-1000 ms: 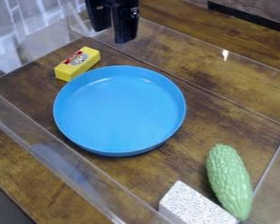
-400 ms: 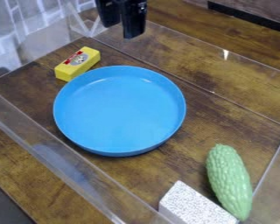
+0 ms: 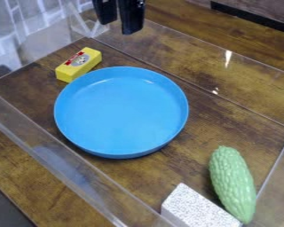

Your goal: Put the yellow block in the blue tray

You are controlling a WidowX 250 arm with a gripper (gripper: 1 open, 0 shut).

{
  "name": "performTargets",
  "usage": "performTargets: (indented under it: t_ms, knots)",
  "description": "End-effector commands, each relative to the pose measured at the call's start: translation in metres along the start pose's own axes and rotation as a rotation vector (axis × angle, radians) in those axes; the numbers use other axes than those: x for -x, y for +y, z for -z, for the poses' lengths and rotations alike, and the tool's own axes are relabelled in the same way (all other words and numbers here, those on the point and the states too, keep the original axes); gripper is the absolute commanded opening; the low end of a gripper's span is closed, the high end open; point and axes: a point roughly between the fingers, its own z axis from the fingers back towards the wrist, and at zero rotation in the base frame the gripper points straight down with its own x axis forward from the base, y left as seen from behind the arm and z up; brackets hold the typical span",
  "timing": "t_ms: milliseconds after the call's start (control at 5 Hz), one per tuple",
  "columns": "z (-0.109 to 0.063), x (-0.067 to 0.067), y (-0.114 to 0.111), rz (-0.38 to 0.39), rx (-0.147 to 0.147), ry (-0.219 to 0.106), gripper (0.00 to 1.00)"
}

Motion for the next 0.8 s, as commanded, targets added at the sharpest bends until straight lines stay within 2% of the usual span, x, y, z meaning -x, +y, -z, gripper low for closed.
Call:
performTargets:
  t_ms: [0, 200, 600]
  knots:
    - [-0.016, -0.007, -0.006, -0.037, -0.025, -0.049, 1.00]
    - [-0.014, -0.007, -0.015, -0.074, -0.021, -0.038, 1.00]
    - [0.002, -0.003, -0.002, 0.122, 0.012, 0.003, 1.00]
